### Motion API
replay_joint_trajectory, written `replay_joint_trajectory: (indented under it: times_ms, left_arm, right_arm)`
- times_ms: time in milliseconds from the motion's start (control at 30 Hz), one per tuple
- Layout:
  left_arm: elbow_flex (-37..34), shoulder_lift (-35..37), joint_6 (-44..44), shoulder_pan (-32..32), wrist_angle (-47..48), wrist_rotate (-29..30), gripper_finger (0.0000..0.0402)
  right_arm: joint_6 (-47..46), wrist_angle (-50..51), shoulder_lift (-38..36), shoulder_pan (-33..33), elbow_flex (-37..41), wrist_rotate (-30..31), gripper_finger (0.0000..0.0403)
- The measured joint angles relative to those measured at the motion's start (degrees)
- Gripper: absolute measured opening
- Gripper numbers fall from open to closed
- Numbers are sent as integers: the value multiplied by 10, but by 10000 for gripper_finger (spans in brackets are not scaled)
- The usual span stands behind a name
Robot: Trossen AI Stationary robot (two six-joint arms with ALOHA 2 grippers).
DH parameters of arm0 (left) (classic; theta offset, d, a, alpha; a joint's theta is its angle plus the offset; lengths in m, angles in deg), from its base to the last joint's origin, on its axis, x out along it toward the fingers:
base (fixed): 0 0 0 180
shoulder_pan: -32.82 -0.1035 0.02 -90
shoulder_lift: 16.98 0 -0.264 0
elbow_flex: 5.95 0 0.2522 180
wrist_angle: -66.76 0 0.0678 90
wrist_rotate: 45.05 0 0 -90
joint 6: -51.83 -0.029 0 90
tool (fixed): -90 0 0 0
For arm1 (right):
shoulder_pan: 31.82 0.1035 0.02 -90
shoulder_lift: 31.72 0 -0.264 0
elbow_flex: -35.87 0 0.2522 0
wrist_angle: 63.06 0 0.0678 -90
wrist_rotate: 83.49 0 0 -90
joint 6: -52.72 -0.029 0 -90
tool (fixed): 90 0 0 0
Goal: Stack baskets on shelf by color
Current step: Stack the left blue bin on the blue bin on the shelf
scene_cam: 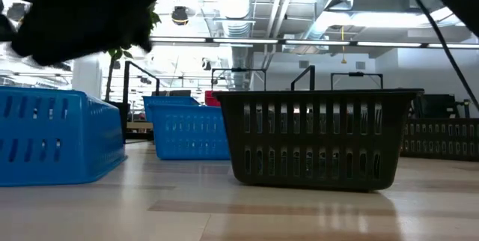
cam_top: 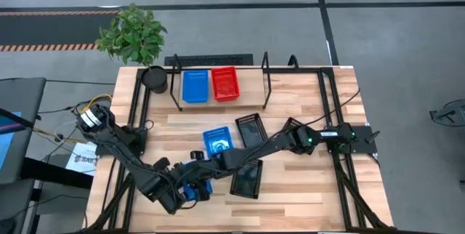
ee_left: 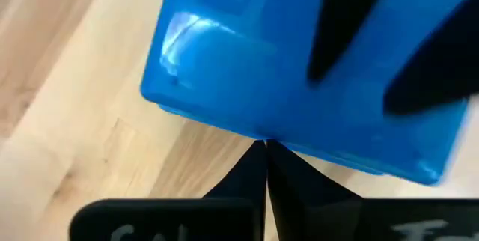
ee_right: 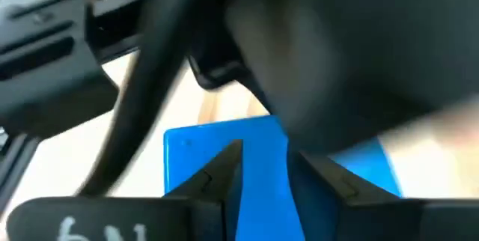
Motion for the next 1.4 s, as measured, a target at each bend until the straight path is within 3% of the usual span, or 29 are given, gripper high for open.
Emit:
replay_joint_trajectory:
  times_ms: [133, 267, 467, 667, 1033, 1400]
  left_arm:
    - [11, 1, 20, 11, 58, -27, 0]
    - [10, 0, 45, 35, 43, -32, 0]
    - [-27, -1, 45, 38, -54, -15, 0]
    - [-62, -1, 52, 37, -73, -14, 0]
    - [-115, 3, 30, 16, -162, 7, 0]
    - [-117, 72, -9, 1, -167, 41, 0]
  right_arm:
    - [-39, 116, -43, 4, -2, 37, 127]
    - [-76, 188, -45, 13, 0, 56, 127]
    - [-102, 194, -24, 26, 34, 57, 127]
    - [-118, 189, -17, 27, 51, 56, 127]
    - [-86, 81, -8, 23, 52, 43, 127]
    - [-33, 169, -30, 17, -2, 49, 127]
